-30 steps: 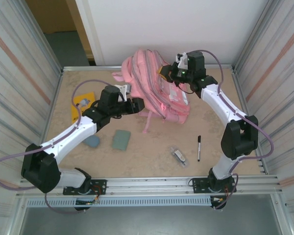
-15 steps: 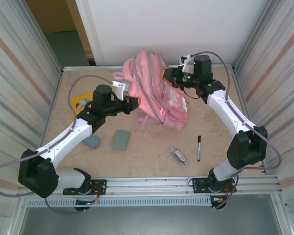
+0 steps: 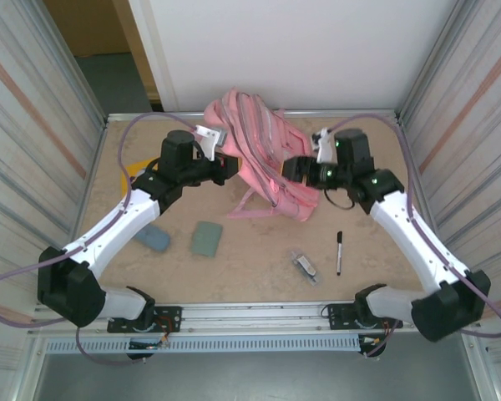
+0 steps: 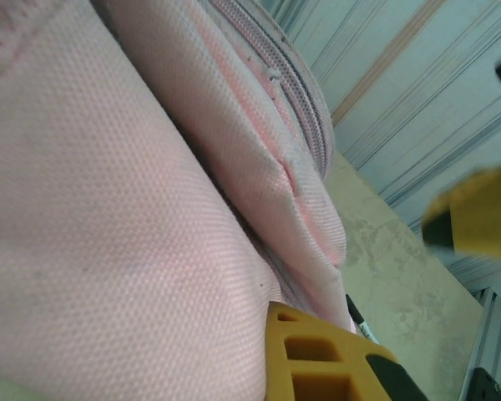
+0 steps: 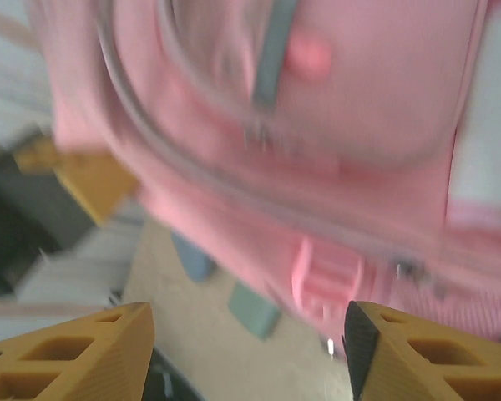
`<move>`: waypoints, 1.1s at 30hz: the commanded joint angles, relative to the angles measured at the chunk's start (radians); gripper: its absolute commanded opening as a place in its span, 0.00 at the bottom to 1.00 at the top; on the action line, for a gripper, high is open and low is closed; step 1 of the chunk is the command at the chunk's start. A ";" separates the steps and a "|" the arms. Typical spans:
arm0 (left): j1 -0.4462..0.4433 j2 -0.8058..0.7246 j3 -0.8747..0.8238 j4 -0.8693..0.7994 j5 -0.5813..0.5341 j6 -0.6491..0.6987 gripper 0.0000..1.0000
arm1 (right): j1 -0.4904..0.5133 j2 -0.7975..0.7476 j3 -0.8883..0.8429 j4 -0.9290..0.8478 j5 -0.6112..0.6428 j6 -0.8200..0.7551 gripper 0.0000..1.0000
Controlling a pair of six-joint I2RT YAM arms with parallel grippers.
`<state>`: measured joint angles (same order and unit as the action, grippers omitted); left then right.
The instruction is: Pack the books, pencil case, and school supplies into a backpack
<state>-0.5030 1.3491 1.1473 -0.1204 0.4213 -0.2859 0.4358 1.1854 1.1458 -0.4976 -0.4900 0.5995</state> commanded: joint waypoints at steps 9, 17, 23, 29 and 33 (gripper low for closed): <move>-0.040 0.021 0.209 0.065 -0.016 0.043 0.00 | 0.185 -0.162 -0.291 0.120 0.120 0.116 0.60; -0.077 0.043 0.245 0.048 0.005 0.062 0.00 | 0.157 -0.044 -0.319 0.295 0.115 0.062 0.55; -0.077 0.056 0.255 0.013 0.024 0.068 0.00 | 0.122 -0.021 -0.316 0.331 0.080 0.049 0.49; -0.078 0.046 0.244 -0.001 0.018 0.077 0.00 | 0.100 -0.050 -0.324 0.306 0.063 0.032 0.25; -0.078 0.043 0.235 -0.005 0.018 0.083 0.00 | 0.101 -0.066 -0.317 0.283 0.058 0.019 0.08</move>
<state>-0.5770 1.4189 1.3403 -0.1898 0.4042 -0.2382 0.5407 1.1526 0.8242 -0.2279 -0.4160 0.6418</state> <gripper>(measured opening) 0.087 0.095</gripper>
